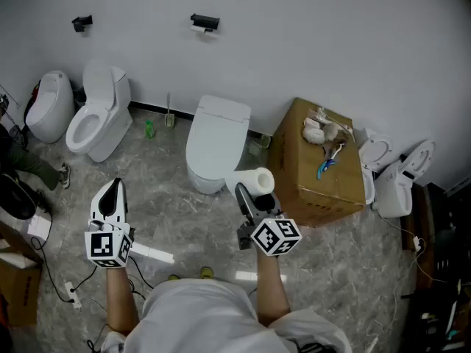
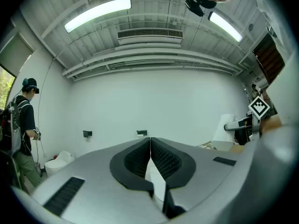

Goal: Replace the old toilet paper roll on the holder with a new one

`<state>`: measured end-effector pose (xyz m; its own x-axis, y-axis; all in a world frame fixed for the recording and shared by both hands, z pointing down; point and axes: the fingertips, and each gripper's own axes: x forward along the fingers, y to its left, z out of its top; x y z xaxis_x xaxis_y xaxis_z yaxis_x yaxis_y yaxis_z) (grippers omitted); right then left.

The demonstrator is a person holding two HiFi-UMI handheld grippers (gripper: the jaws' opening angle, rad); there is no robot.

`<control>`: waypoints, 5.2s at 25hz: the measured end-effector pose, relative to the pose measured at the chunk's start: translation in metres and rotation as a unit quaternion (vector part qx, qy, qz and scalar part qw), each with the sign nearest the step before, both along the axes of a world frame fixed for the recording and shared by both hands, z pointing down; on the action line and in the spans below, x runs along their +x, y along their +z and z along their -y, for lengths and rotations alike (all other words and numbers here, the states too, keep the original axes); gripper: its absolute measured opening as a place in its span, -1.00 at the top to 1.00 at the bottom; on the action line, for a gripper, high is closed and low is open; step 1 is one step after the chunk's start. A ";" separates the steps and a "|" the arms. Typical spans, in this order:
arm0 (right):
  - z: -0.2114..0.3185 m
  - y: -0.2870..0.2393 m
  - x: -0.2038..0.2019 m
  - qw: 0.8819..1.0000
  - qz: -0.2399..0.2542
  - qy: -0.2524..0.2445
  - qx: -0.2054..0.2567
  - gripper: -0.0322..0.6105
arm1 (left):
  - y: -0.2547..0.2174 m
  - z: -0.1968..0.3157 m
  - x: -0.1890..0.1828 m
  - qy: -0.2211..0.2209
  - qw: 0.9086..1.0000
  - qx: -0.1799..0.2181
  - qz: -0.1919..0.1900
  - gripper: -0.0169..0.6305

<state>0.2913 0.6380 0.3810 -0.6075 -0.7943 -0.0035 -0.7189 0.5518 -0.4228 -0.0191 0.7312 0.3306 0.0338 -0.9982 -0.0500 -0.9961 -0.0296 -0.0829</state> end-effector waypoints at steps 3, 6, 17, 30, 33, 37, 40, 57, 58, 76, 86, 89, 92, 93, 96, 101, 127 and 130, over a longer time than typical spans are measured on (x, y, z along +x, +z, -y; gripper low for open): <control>-0.003 0.001 0.005 1.000 0.001 -0.002 -0.004 -0.04 | 0.001 -0.006 0.001 -0.008 1.000 0.000 -0.005 0.88; -0.004 0.000 0.009 1.000 -0.002 -0.004 -0.003 -0.04 | 0.001 -0.009 0.006 -0.010 1.000 -0.001 -0.004 0.88; 0.001 0.004 0.028 1.000 0.010 -0.003 -0.008 -0.05 | 0.004 0.001 0.025 -0.007 1.000 -0.012 0.001 0.88; 0.046 0.020 0.052 0.999 0.016 -0.028 -0.017 -0.05 | 0.019 0.038 0.059 -0.017 0.999 -0.024 0.012 0.88; 0.060 0.023 0.054 0.999 0.025 -0.035 -0.020 -0.05 | 0.022 0.048 0.063 -0.023 0.999 -0.028 0.013 0.88; 0.085 0.025 0.051 0.998 0.034 -0.038 -0.022 -0.05 | 0.025 0.070 0.061 -0.025 0.999 -0.030 0.019 0.88; 0.101 0.029 0.042 0.999 0.033 -0.038 -0.021 -0.05 | 0.032 0.085 0.053 -0.025 0.999 -0.033 0.019 0.88; 0.240 0.042 -0.062 0.999 0.015 -0.005 -0.044 -0.05 | 0.047 0.244 -0.047 0.022 0.998 -0.057 0.010 0.88; 0.248 0.042 -0.069 0.999 0.012 -0.003 -0.045 -0.05 | 0.049 0.253 -0.054 0.026 0.998 -0.060 0.009 0.88; 0.351 0.037 -0.179 0.998 -0.012 0.042 -0.045 -0.05 | 0.067 0.384 -0.169 0.074 0.995 -0.070 -0.022 0.88; 0.402 0.041 -0.180 0.998 -0.016 0.054 -0.039 -0.05 | 0.074 0.444 -0.169 0.090 0.993 -0.070 -0.022 0.88; 0.427 0.042 -0.183 0.998 -0.021 0.054 -0.032 -0.05 | 0.074 0.470 -0.167 0.095 0.993 -0.069 -0.019 0.88; 0.457 0.045 -0.181 0.998 -0.013 0.055 -0.035 -0.05 | 0.074 0.500 -0.162 0.100 0.993 -0.069 -0.015 0.88; 0.468 0.046 -0.180 0.998 -0.011 0.054 -0.037 -0.05 | 0.073 0.512 -0.160 0.100 0.992 -0.070 -0.013 0.88; 0.503 0.050 -0.174 0.998 -0.002 0.051 -0.044 -0.05 | 0.072 0.549 -0.151 0.101 0.992 -0.074 -0.009 0.88; 0.555 0.051 -0.158 0.998 0.009 0.052 -0.046 -0.05 | 0.063 0.595 -0.133 0.099 0.992 -0.073 0.016 0.88; 0.751 0.057 -0.144 0.993 0.036 0.095 -0.057 -0.05 | 0.088 0.820 -0.139 0.123 0.990 -0.075 0.001 0.88; 0.790 0.062 -0.154 0.992 0.032 0.096 -0.068 -0.05 | 0.101 0.864 -0.144 0.133 0.987 -0.090 0.000 0.88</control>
